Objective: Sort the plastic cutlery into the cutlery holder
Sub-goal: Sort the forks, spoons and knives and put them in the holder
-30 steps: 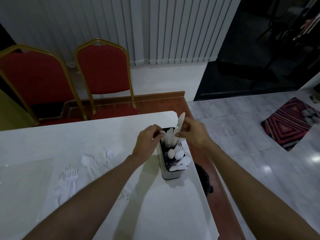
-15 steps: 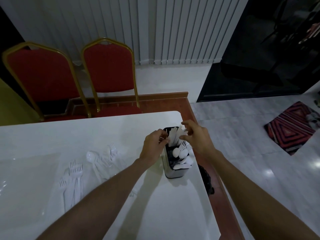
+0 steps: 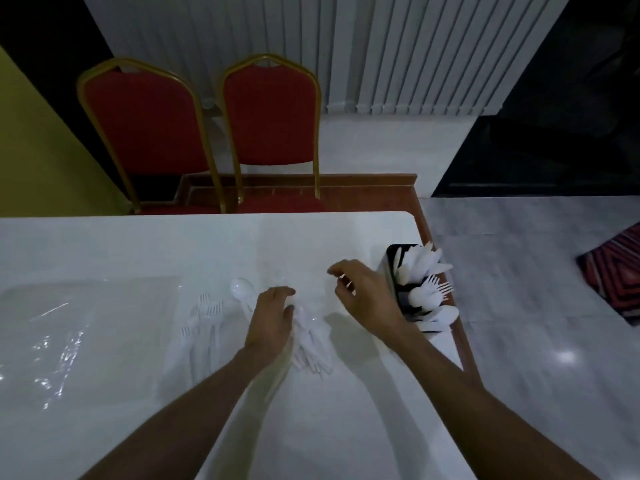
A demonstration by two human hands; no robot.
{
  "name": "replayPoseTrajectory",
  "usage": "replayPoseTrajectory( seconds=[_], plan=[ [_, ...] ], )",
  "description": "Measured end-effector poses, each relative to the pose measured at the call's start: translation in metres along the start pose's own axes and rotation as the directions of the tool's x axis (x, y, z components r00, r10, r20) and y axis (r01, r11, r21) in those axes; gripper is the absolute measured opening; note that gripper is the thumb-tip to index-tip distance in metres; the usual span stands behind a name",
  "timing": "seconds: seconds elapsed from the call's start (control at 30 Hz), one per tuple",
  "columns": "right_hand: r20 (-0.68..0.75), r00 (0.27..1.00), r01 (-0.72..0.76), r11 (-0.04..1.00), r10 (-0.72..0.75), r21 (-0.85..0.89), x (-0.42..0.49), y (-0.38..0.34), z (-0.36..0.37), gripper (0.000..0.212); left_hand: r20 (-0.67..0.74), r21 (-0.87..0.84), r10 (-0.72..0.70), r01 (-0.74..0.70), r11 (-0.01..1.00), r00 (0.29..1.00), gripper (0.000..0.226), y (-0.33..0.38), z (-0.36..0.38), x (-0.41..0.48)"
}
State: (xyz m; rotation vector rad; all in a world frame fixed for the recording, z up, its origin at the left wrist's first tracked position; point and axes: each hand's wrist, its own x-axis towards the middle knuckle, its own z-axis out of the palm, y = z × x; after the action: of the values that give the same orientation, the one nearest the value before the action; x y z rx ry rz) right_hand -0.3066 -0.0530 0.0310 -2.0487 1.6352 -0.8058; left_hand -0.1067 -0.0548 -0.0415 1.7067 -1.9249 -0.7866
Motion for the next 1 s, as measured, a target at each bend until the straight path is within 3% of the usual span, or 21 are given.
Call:
replayPoseTrajectory(
  seconds=[0.2,0.3,0.4,0.53,0.67,0.77,0.9,1.0],
  plan=[
    [0.258,0.935,-0.196,0.960,0.245,-0.199,-0.022,-0.006,0.091,0.031,0.388,0.418,0.005,-0.180,0.891,0.922,0.065,-0.075,-0.001,-0.035],
    [0.198,0.910,-0.308,0.913,0.365,-0.269,-0.031,-0.009,0.120,0.026,0.429,0.437,0.083,-0.288,0.852,0.899,0.069,-0.096,-0.014,-0.039],
    [0.130,0.863,-0.467,0.869,0.488,-0.165,-0.037,-0.014,0.137,0.018,0.424,0.413,0.146,-0.334,0.847,0.894,0.068,-0.116,-0.026,-0.039],
    [0.157,0.851,-0.492,0.865,0.502,-0.097,-0.039,-0.023,0.153,0.023,0.408,0.369,0.218,-0.379,0.849,0.886,0.064,-0.138,-0.040,-0.038],
    [0.163,0.845,-0.497,0.861,0.509,-0.109,-0.036,-0.025,0.157,0.018,0.342,0.333,0.236,-0.353,0.875,0.909,0.060,-0.131,-0.042,-0.042],
    [0.183,0.840,-0.482,0.857,0.511,-0.183,-0.027,-0.021,0.156,0.011,0.241,0.279,0.275,-0.338,0.899,0.931,0.040,-0.113,-0.032,-0.052],
    [0.118,0.820,-0.542,0.826,0.560,-0.154,-0.017,-0.014,0.151,0.010,0.395,0.190,0.083,-0.170,0.967,0.915,0.036,-0.093,-0.015,-0.062],
    [0.097,0.803,-0.577,0.808,0.588,-0.121,-0.014,-0.007,0.143,0.010,0.431,0.172,-0.041,-0.037,0.984,0.902,0.024,-0.090,-0.010,-0.059]
  ],
)
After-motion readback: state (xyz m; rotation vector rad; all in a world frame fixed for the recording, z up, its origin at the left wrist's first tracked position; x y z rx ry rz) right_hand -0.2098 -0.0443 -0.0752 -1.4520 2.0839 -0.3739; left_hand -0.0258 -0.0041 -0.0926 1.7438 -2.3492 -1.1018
